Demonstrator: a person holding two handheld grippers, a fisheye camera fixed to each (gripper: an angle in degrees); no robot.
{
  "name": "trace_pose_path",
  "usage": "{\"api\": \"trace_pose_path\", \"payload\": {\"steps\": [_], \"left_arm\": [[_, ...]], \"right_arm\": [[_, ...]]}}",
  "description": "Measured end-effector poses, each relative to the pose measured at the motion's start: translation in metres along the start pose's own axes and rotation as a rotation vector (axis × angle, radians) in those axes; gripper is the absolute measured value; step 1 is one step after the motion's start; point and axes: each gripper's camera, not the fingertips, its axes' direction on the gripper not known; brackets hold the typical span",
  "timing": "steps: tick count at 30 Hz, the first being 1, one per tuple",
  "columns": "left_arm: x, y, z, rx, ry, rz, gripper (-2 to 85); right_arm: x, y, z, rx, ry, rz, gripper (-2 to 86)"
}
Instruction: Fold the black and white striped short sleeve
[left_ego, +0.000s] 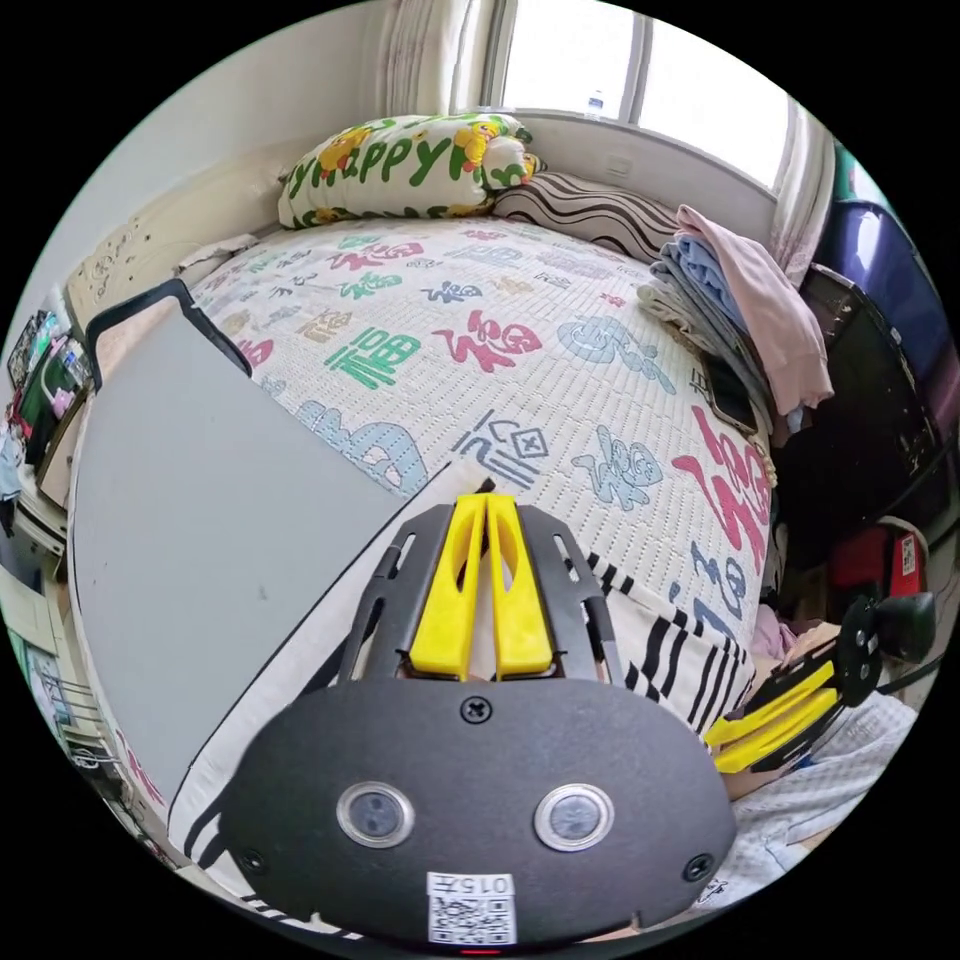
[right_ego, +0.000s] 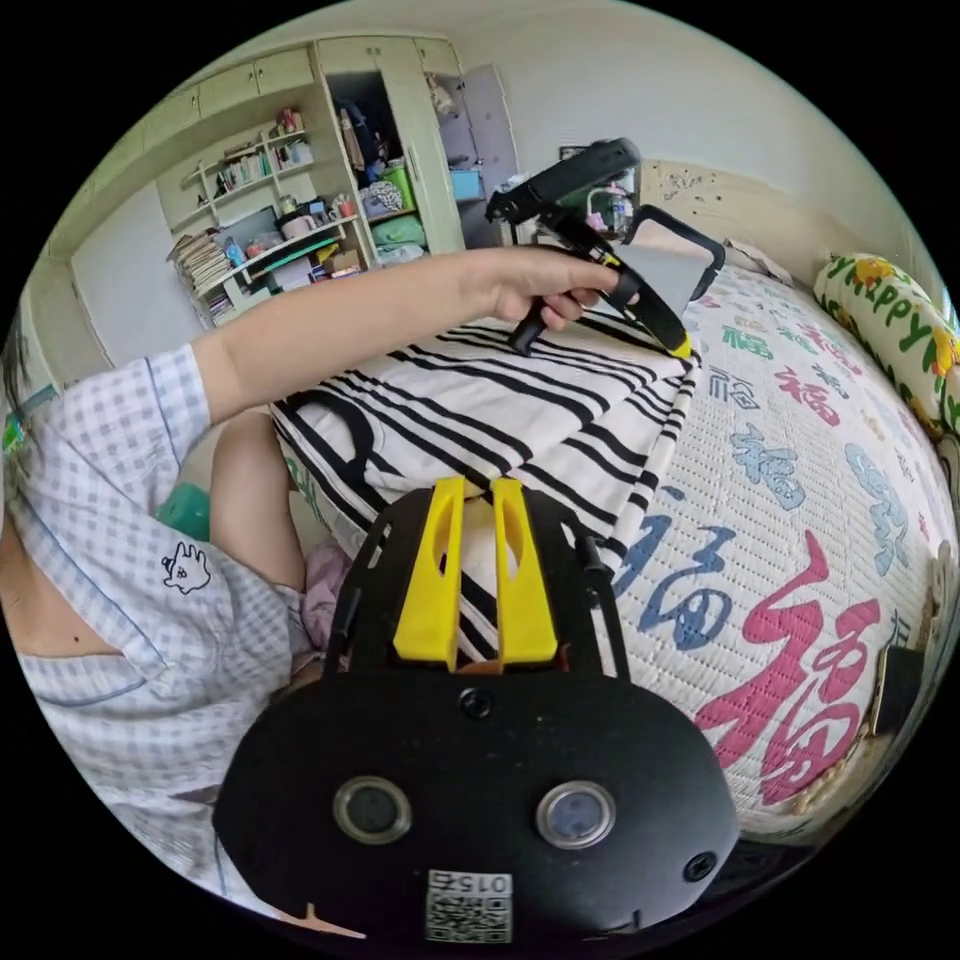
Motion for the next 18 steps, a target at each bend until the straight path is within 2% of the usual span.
{"api": "trace_pose_path", "payload": {"steps": [7, 10, 13, 18], "left_arm": [[-0.023, -0.014, 0.014, -0.05, 0.077, 0.002, -0.1], [-0.031, -0.017, 0.003, -0.003, 0.147, 0.052, 0.5], [-0.044, -0.022, -0.01, 0.062, 0.137, 0.028, 2.0], [-0.047, -0.045, 0.01, -0.037, 0.123, 0.025, 7.1]], "right_arm": [[-0.005, 0.012, -0.026, 0.0, 0.041, -0.109, -0.1], [-0.008, 0.031, -0.045, 0.097, 0.069, -0.135, 0.0], [-0.001, 0.075, -0.068, 0.262, 0.113, 0.007, 3.9], [0.025, 0.137, -0.082, 0.364, 0.112, 0.302, 8.1]]}}
